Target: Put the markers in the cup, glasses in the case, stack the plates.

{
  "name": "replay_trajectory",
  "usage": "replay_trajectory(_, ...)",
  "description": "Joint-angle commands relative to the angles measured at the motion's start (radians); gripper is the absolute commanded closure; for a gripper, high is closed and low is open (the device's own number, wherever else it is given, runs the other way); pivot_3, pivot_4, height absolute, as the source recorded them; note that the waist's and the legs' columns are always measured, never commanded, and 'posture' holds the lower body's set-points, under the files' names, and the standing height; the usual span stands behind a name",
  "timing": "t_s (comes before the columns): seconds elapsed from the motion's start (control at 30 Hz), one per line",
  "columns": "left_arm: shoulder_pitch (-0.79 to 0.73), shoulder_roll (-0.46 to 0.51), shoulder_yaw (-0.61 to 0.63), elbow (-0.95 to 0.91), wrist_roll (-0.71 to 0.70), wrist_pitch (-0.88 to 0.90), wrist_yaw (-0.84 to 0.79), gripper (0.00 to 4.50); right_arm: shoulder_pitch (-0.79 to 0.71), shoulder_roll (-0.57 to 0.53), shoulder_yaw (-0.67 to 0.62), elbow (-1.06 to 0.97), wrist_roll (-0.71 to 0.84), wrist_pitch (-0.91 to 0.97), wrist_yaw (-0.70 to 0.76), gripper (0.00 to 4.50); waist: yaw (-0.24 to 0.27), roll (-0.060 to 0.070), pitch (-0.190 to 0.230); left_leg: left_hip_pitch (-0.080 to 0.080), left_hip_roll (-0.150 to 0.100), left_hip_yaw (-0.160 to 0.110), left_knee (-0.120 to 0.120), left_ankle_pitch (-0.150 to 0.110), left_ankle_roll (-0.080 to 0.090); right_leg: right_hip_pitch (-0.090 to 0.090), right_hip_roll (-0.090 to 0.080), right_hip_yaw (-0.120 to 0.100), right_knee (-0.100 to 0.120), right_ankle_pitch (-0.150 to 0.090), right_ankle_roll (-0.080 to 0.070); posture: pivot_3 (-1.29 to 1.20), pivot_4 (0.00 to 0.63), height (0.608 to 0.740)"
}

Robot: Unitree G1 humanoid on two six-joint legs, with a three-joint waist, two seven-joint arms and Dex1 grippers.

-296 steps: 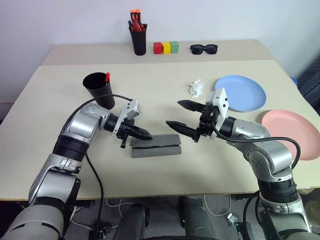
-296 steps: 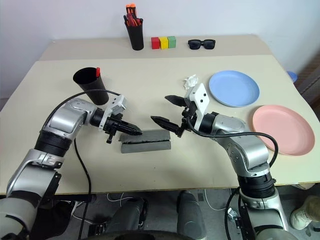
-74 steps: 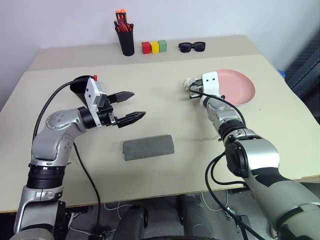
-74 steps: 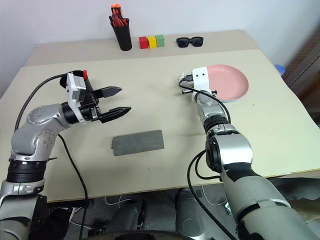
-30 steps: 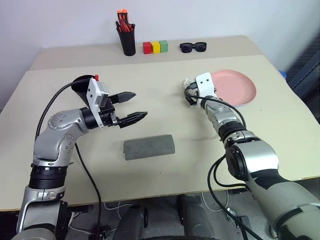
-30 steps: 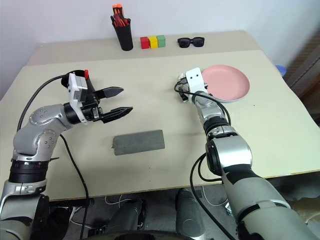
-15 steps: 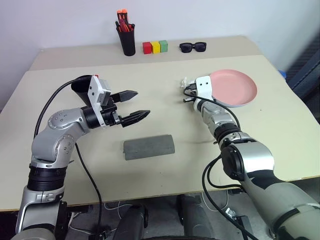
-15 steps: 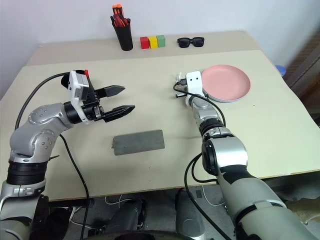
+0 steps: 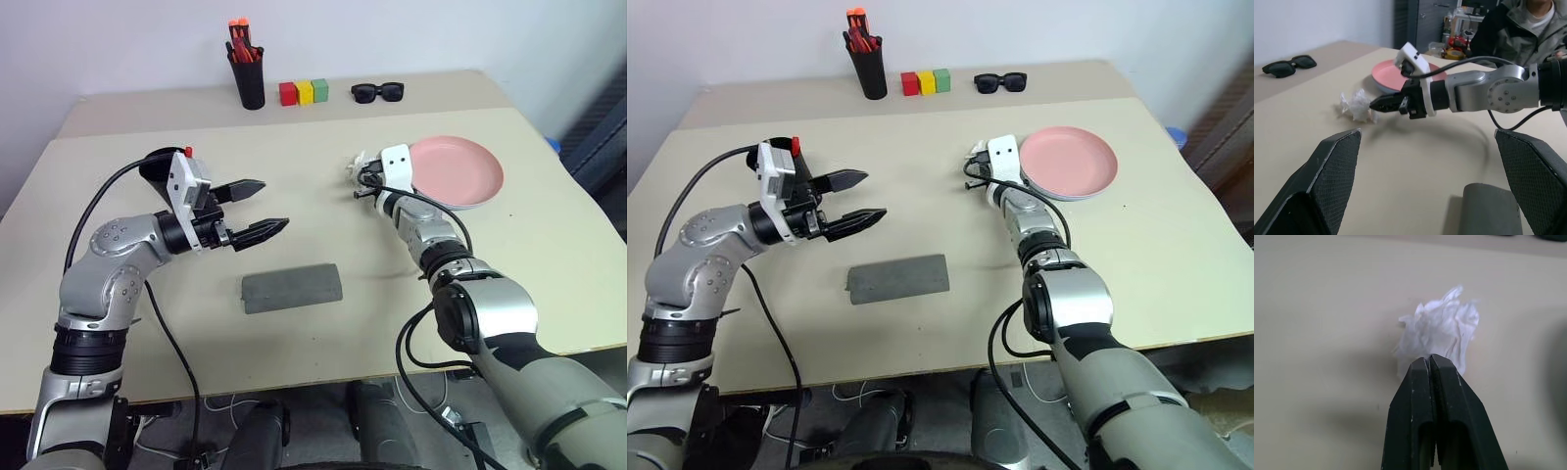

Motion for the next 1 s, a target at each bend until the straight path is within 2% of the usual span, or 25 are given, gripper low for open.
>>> replay_trajectory(0.03, -0.002, 0.005, 0.022, -0.004, -0.003, -0.031, -0.013, 0.0, -0.052, -0.02, -0.043, -0.033, 0.044, -0.03, 0.004, 3.93, 0.001, 0.0, 0.0, 0.0, 0.0, 0.0, 0.0, 0.0, 0.0, 0.0, 0.0, 0.0, 0.0, 0.0, 0.0, 0.0, 0.15, 0.74)
replay_trajectory(0.07, -0.003, 0.005, 0.021, -0.001, -0.003, -0.033, -0.015, 0.0, -0.053, -0.022, -0.042, -0.031, 0.04, -0.028, -0.009, 3.67, 0.001, 0.0, 0.0, 0.0, 0.0, 0.0, 0.0, 0.0, 0.0, 0.0, 0.0, 0.0, 0.0, 0.0, 0.0, 0.0, 0.15, 0.74)
replay_trajectory(0.13, -0.006, 0.005, 0.02, 0.008, -0.002, -0.041, -0.021, 0.0, -0.054, -0.022, -0.028, -0.025, 0.017, -0.032, -0.056, 2.75, 0.0, 0.0, 0.0, 0.0, 0.0, 0.0, 0.0, 0.0, 0.0, 0.0, 0.0, 0.0, 0.0, 0.0, 0.0, 0.0, 0.15, 0.74)
replay_trajectory(0.3, 0.003, 0.009, 0.028, 0.01, -0.009, -0.042, -0.031, 0.0, -0.052, -0.012, -0.035, -0.021, 0.019, -0.043, -0.072, 0.17, -0.001, 0.0, 0.0, 0.0, 0.0, 0.0, 0.0, 0.0, 0.0, 0.0, 0.0, 0.0, 0.0, 0.0, 0.0, 0.0, 0.15, 0.74)
replay_trajectory(0.7, 0.03, 0.017, 0.037, 0.055, 0.005, -0.093, -0.066, 0.0, -0.035, 0.045, 0.03, 0.003, -0.053, 0.022, -0.129, 0.07, 0.0, 0.0, 0.0, 0.0, 0.0, 0.0, 0.0, 0.0, 0.0, 0.0, 0.0, 0.0, 0.0, 0.0, 0.0, 0.0, 0.15, 0.74)
replay_trajectory(0.8, 0.037, 0.018, 0.037, 0.058, 0.008, -0.108, -0.069, 0.0, -0.039, 0.056, 0.018, 0.004, -0.043, 0.04, -0.127, 0.9, 0.0, 0.0, 0.0, 0.0, 0.0, 0.0, 0.0, 0.0, 0.0, 0.0, 0.0, 0.0, 0.0, 0.0, 0.0, 0.0, 0.15, 0.74)
replay_trajectory(0.83, 0.04, 0.018, 0.039, 0.057, 0.006, -0.108, -0.068, 0.0, -0.042, 0.056, 0.022, 0.004, -0.05, 0.04, -0.137, 1.3, 0.0, 0.0, 0.0, 0.0, 0.0, 0.0, 0.0, 0.0, 0.0, 0.0, 0.0, 0.0, 0.0, 0.0, 0.0, 0.0, 0.15, 0.74)
replay_trajectory(1.0, 0.048, 0.015, 0.044, 0.047, -0.002, -0.111, -0.063, 0.0, -0.046, 0.051, 0.044, 0.006, -0.081, 0.045, -0.19, 4.01, 0.0, 0.0, 0.0, 0.0, 0.0, 0.0, 0.0, 0.0, 0.0, 0.0, 0.0, 0.0, 0.0, 0.0, 0.0, 0.0, 0.15, 0.74)
